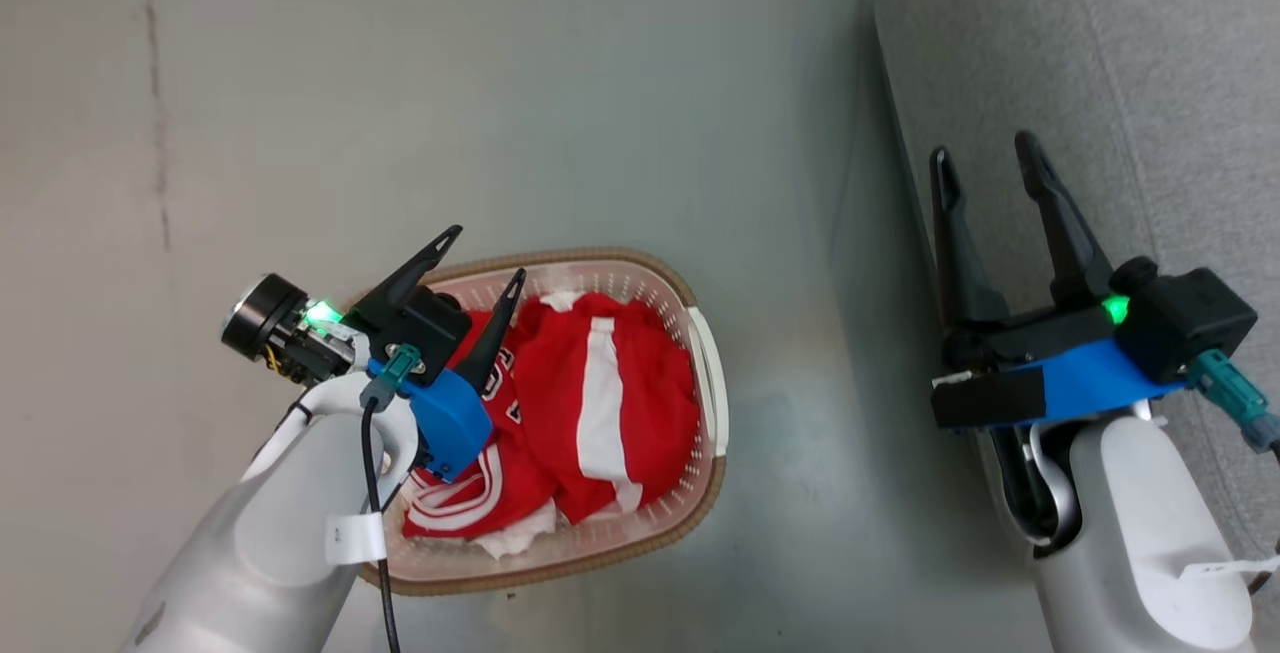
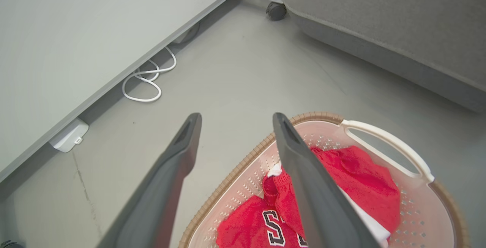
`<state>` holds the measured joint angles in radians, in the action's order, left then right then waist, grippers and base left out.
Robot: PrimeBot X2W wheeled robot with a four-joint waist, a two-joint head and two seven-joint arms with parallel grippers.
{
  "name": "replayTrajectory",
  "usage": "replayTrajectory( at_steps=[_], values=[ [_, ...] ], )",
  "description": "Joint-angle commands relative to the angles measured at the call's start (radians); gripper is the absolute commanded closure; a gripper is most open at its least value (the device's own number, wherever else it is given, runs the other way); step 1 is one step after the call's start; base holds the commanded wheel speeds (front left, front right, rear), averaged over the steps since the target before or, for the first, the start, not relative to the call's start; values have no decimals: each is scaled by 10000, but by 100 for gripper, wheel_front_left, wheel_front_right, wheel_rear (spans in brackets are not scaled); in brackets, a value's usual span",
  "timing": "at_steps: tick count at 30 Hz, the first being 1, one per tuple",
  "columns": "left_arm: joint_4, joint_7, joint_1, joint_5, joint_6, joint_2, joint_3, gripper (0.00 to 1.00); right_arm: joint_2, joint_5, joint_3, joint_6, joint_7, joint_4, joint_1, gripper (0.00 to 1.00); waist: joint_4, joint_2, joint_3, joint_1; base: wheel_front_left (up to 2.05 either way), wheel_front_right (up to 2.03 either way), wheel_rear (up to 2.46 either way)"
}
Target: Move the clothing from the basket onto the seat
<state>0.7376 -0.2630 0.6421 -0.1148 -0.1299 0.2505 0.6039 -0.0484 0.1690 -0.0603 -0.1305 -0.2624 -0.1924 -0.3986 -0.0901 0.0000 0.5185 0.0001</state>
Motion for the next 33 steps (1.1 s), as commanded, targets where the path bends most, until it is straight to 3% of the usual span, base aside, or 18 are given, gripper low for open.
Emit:
replayTrajectory(
  at_steps=[1, 6, 23, 33],
  values=[
    [402, -28, 463, -149, -5, 143, 490, 0, -37, -43, -35, -5, -38, 106, -327, 0, -227, 0, 770, -1, 0, 0, 0],
    [941, -29, 1041, -381, -5, 216, 1389, 0, -37, -89, -48, -5, -37, 258, -645, 0, -298, 0, 1368, -1, 0, 0, 0],
    [3779, 44, 2882, -1286, -6, 409, 5839, 0, -37, -205, 24, -5, -38, 660, -1458, 0, -568, 0, 3416, -1, 0, 0, 0],
    [4512, 1189, 3533, -1772, -5, 571, 6706, 0, -37, -190, 57, -5, -38, 956, -1880, 0, -663, 0, 4427, -1, 0, 0, 0]
  ],
)
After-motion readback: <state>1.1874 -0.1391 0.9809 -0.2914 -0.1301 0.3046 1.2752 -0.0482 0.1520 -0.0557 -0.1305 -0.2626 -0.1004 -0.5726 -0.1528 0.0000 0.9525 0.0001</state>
